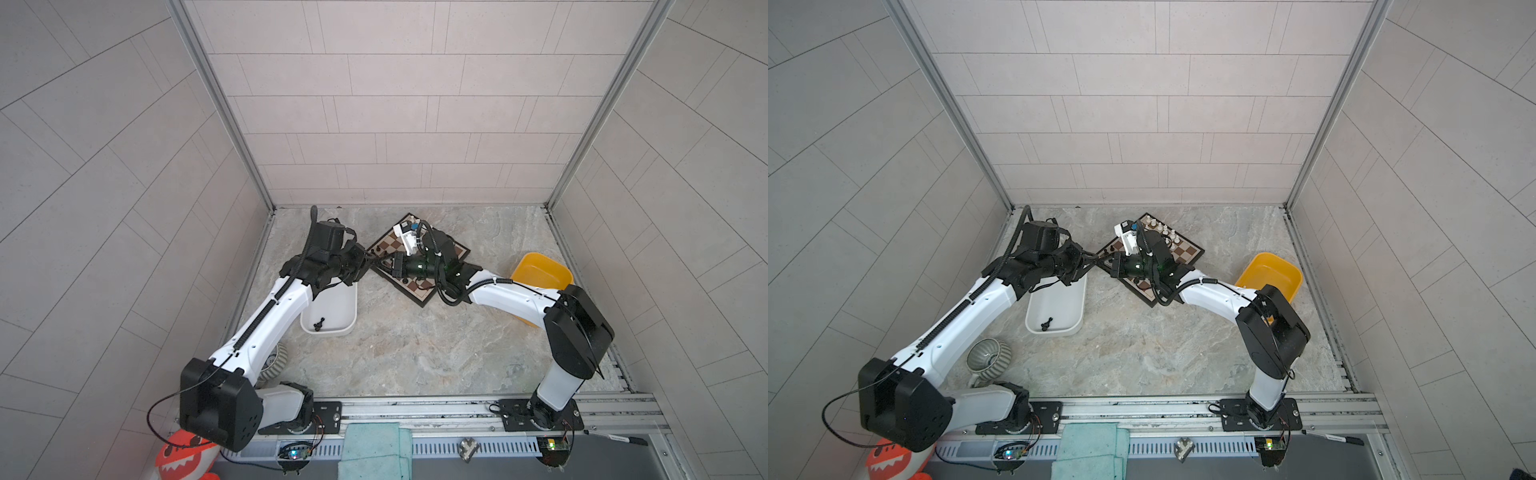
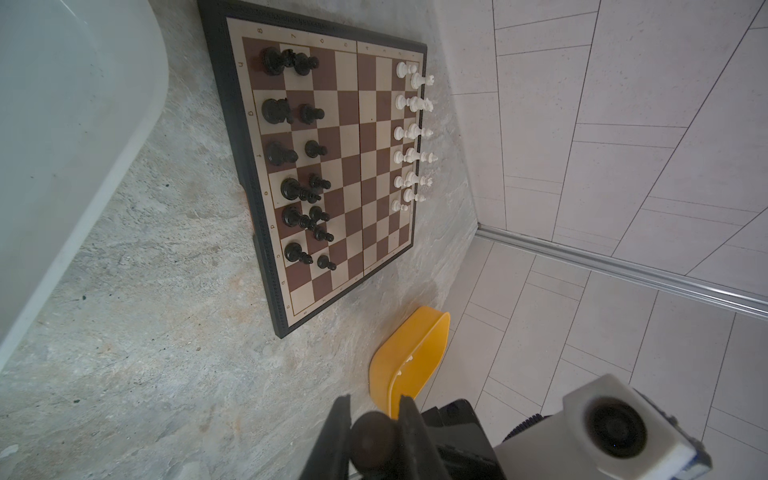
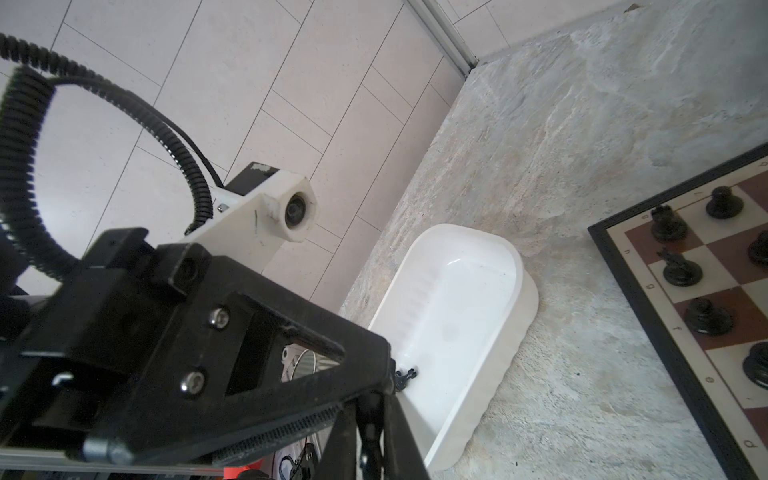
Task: Set up the chess pieces on the board
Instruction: 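Carry the pawn with left gripper to the board while right gripper grasps it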
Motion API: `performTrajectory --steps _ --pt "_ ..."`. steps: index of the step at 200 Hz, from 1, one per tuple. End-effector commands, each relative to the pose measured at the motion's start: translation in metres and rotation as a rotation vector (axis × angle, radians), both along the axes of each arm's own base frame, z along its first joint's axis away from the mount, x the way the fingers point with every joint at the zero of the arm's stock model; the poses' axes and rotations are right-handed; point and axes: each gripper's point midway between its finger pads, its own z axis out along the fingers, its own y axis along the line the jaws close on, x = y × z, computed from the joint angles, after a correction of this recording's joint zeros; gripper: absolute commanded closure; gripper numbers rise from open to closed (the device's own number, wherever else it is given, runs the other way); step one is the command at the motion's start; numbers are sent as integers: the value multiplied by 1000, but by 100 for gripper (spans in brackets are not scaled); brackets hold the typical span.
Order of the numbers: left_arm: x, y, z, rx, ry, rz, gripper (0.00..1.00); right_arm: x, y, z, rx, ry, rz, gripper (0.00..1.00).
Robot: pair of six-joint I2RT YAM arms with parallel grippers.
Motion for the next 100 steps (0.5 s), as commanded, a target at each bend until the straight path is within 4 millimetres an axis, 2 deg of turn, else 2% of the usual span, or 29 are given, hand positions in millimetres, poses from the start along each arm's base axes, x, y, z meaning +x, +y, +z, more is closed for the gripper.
performTrajectory --steps 1,14,24,29,33,37,42,45,47,73,89,100 --pt "-2 -3 12 -11 -34 -15 88 1 4 14 41 -11 1 99" --pt "1 -4 14 -10 -51 -19 83 0 2 19 45 -15 5 100" --pt "4 -4 14 5 -80 -36 69 -1 -2 22 39 -18 7 100" --pt "5 -3 15 22 -95 -46 59 0 -7 21 28 -17 1 100" --pt "6 -1 15 43 -107 -56 46 -1 -10 21 15 -19 -1 100" --pt "6 2 15 73 -119 -69 37 -1 -15 21 0 -20 -5 100" --pt "5 6 14 117 -134 -86 21 -1 -22 19 -27 -19 -12 100" --pt "4 8 13 150 -147 -105 6 -1 -26 17 -48 -21 -14 100" --pt "3 10 12 172 -153 -118 2 -1 -30 16 -63 -18 -19 100" --pt "-18 41 -3 507 -199 -311 0 -10 -85 -17 -430 -12 -41 100" --pt "-38 54 -16 630 -193 -426 0 -17 -126 -39 -745 -9 -36 100" --pt "-52 60 -28 685 -186 -500 0 -21 -144 -49 -887 -5 -17 100"
